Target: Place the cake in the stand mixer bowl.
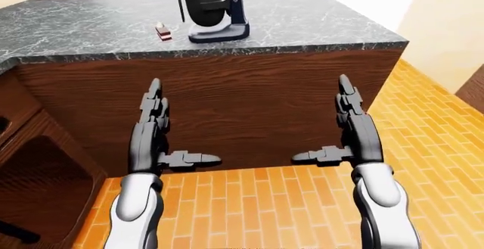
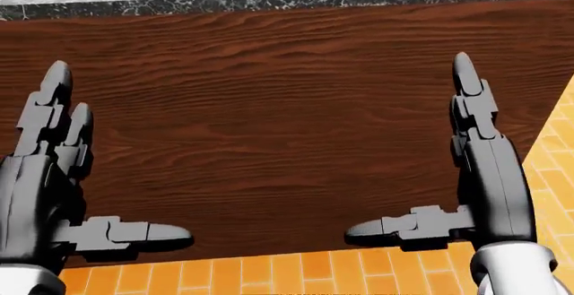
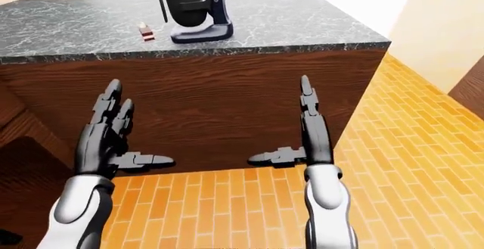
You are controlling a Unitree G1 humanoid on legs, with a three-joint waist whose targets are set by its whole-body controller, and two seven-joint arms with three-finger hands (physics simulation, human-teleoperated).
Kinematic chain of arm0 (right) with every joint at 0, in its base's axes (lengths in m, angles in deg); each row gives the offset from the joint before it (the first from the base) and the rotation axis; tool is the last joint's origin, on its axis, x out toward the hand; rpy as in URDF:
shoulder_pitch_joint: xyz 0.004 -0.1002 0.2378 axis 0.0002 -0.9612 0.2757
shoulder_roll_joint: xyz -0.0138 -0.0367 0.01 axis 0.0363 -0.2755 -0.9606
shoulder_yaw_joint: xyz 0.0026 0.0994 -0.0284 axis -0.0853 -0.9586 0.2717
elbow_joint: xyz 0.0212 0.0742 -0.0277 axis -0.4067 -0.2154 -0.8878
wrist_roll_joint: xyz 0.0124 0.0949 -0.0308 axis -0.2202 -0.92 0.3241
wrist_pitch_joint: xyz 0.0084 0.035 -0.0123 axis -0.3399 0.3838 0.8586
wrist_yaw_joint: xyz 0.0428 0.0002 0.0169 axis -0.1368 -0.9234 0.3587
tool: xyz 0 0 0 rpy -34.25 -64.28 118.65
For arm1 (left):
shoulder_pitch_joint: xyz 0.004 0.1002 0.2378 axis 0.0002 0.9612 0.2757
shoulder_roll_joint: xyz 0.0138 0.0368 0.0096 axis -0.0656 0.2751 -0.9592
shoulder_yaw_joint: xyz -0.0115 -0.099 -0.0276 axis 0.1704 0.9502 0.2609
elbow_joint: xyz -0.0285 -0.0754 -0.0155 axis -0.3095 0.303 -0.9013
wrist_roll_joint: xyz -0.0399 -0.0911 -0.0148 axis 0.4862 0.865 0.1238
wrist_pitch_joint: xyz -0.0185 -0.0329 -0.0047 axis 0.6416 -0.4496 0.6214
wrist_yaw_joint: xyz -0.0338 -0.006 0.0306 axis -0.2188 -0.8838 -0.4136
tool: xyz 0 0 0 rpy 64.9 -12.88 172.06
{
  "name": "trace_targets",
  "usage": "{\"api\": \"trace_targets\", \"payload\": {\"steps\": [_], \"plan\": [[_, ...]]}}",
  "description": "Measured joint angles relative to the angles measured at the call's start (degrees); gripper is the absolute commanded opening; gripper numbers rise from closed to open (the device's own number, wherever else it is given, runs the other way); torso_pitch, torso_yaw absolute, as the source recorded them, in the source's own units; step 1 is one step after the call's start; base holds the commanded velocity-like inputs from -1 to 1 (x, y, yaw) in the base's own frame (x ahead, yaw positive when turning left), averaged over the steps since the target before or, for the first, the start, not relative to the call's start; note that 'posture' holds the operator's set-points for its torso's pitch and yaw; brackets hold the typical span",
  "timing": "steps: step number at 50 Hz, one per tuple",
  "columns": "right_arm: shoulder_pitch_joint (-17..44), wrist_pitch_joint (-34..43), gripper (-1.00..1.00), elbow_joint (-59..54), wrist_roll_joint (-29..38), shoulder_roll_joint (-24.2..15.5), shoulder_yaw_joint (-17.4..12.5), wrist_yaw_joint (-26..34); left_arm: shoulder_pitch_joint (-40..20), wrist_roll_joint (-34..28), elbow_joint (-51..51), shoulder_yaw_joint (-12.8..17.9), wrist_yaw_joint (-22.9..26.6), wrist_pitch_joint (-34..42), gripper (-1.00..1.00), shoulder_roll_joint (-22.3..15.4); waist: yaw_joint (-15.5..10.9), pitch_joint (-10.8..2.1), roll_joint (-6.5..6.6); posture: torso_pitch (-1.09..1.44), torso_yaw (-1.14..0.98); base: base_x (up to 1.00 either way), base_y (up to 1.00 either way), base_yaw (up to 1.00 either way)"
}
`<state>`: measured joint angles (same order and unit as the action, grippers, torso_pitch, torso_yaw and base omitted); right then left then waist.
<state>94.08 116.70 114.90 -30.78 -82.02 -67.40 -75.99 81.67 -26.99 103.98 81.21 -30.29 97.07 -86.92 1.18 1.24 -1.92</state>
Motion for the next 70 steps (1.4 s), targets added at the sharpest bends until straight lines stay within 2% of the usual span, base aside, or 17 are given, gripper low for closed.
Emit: {"api": "trace_targets", "payload": {"steps": [3, 5, 10, 20, 23, 24, 27, 29, 33, 35, 37, 42, 50, 58, 65, 68, 70], "plan": [[0.5, 0.2, 1.0, 1.1, 0.2, 0.0, 0.4, 0.0, -0.2, -0.1, 0.4, 0.5, -0.1, -0.4, 1.0, -0.1, -0.1, 0.88, 3.27, 0.0, 0.0, 0.0, 0.24, 0.0], [0.8, 0.4, 1.0, 1.7, 0.3, -0.1, 0.6, 0.0, -0.3, -0.1, 1.2, 0.7, -0.2, -0.5, 1.0, -0.2, -0.3, 0.52, 6.04, 0.0, 0.0, 0.0, 0.25, 0.0], [0.0, 0.6, 1.0, 0.2, -0.1, 0.4, 1.8, 0.5, 0.1, -0.5, 0.0, 1.6, -0.6, -0.5, 1.0, -0.5, -1.9, -0.03, 5.82, 0.0, 0.0, 0.0, 0.05, 0.19], [0.4, 0.0, 1.0, 1.7, 0.5, 0.6, 1.7, 0.2, 0.0, -0.6, 0.1, 1.8, -0.6, -0.7, 1.0, -0.6, -2.1, 0.8, 0.24, 0.0, 0.0, 0.0, 0.0, 0.37], [0.4, 0.2, 1.0, 1.8, 0.5, 0.5, 1.4, 0.1, -0.2, -0.6, 0.6, 1.6, -0.6, -0.8, 1.0, -0.6, -1.7, 0.29, -2.64, 0.0, 0.0, 0.0, 0.0, 0.42], [0.2, 0.2, 1.0, 1.7, 0.6, 0.2, 1.0, 0.0, -0.1, -0.5, 0.5, 1.1, -0.5, -1.0, 1.0, -0.1, -1.1, 0.33, -1.86, 0.0, 0.0, 0.0, 0.0, 0.43], [-0.3, 0.6, 1.0, 1.5, 0.9, 0.3, 0.4, -0.4, 0.4, -0.3, -0.1, 0.3, -0.1, -0.8, 1.0, 0.0, -1.4, 0.44, -2.0, 0.0, 0.0, 0.0, 0.0, 0.42], [0.3, 0.4, 1.0, 1.1, 0.8, 0.4, 0.5, -0.7, 0.6, -0.3, 0.2, 0.8, -0.1, -0.7, 1.0, -0.1, -1.6, 0.33, -1.12, 0.0, 0.0, 0.0, 0.0, 0.0], [0.1, -0.3, 1.0, 2.2, 0.0, 0.4, 0.2, -1.2, 0.1, -0.5, 1.0, 1.0, -0.4, -1.3, 1.0, -0.1, -0.6, 0.8, 1.88, 0.0, 0.0, 0.0, 0.0, 0.0], [0.0, -0.5, 1.0, 2.5, -0.1, 0.4, -0.1, -1.5, 0.0, -0.5, 0.9, 0.7, -0.2, -1.8, 1.0, -0.2, -0.2, 0.36, 3.68, 0.0, 0.0, 0.0, 0.0, 0.0], [-0.4, -0.3, 1.0, 2.0, -0.1, 0.6, 0.3, -1.7, 0.4, -0.5, 0.3, 0.8, -0.1, -1.8, 1.0, -0.2, -0.3, 0.75, 2.88, 0.0, 0.0, 0.0, 0.0, 0.0], [-0.1, 0.1, 1.0, 3.2, 0.2, 0.3, 0.5, -1.6, 0.9, -0.8, -0.4, 1.4, -0.4, -1.3, 1.0, -0.2, -0.9, 0.25, 1.81, 0.0, 0.0, 0.01, 0.0, 0.0], [0.2, 0.5, 1.0, 4.3, 0.8, 0.3, 0.6, -1.5, 0.6, -0.7, 0.8, 1.3, -0.2, -1.5, 1.0, -0.2, -1.4, -0.16, 1.4, 0.0, 0.0, 0.03, 0.0, 0.0], [0.1, 1.3, 1.0, 5.6, 1.1, 0.3, 0.5, -1.0, 0.9, -1.0, 0.5, 1.4, -0.3, -1.2, 1.0, -0.2, -1.2, 0.5, 0.87, 0.0, 0.0, 0.08, 0.0, 0.0], [-0.4, 1.6, 1.0, 6.0, 1.8, -0.1, -0.9, -1.5, 0.8, -0.6, 1.1, 0.2, 0.2, -1.5, 1.0, 0.2, -0.8, 0.86, 2.95, 0.0, 0.0, 0.18, 0.0, 0.0], [0.0, 1.2, 1.0, 6.7, 1.8, -0.1, -0.5, -1.5, 0.5, -0.6, 1.1, 0.8, 0.1, -1.6, 1.0, 0.0, -0.9, 1.11, 5.52, 0.0, 0.0, 0.25, 0.0, 0.0], [-0.1, 0.8, 1.0, 6.6, 1.7, 0.4, 0.3, -1.3, 0.6, -0.8, 0.7, 1.4, -0.1, -1.7, 1.0, -0.3, -1.6, 1.49, 4.83, 0.0, 0.0, 0.27, 0.0, 0.0]]}}
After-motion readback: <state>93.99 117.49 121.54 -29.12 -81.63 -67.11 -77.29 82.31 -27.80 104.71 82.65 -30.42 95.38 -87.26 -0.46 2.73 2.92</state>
